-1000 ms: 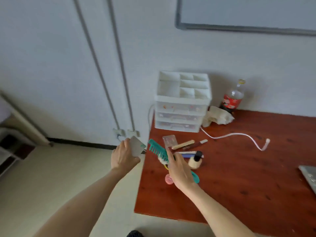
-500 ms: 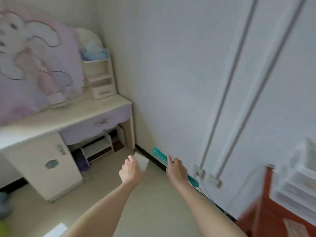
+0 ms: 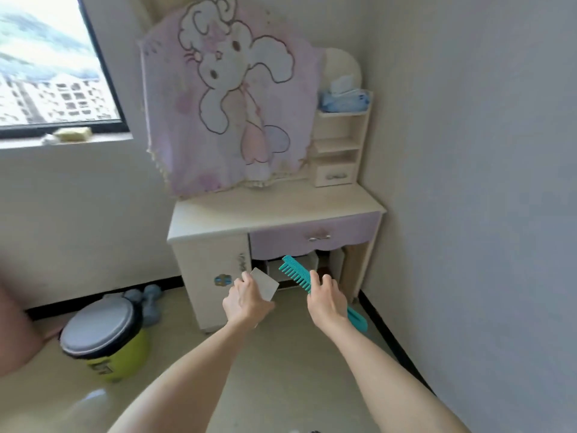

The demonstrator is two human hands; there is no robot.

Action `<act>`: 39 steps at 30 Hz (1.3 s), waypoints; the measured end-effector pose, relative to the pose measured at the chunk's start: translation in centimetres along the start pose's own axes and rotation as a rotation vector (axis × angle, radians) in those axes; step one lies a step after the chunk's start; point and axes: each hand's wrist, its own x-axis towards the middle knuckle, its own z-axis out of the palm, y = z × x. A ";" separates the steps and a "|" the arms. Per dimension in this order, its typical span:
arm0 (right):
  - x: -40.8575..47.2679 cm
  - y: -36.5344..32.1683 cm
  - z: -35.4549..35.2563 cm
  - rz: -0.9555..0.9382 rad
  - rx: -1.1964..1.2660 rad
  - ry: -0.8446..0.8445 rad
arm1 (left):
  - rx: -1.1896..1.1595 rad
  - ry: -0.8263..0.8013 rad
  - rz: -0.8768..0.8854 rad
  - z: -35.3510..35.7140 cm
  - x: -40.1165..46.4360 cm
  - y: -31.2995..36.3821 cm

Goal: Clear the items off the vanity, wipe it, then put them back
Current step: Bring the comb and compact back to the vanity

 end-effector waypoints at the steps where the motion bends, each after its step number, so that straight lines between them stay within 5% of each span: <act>1: 2.3 -0.7 0.3 -0.027 0.008 -0.007 | 0.006 0.009 -0.022 -0.2 2.0 -0.2; 17: 33.5 -10.5 4.2 -0.273 0.015 -0.125 | 0.031 0.018 -0.210 -1.9 30.4 -0.9; 29: 54.1 -16.3 10.9 -0.147 -0.001 -0.198 | 0.035 -0.044 -0.041 -0.4 54.2 -3.7; 39: 60.2 -16.3 16.7 -0.078 0.050 -0.470 | 0.134 -0.308 0.008 4.1 61.7 -6.1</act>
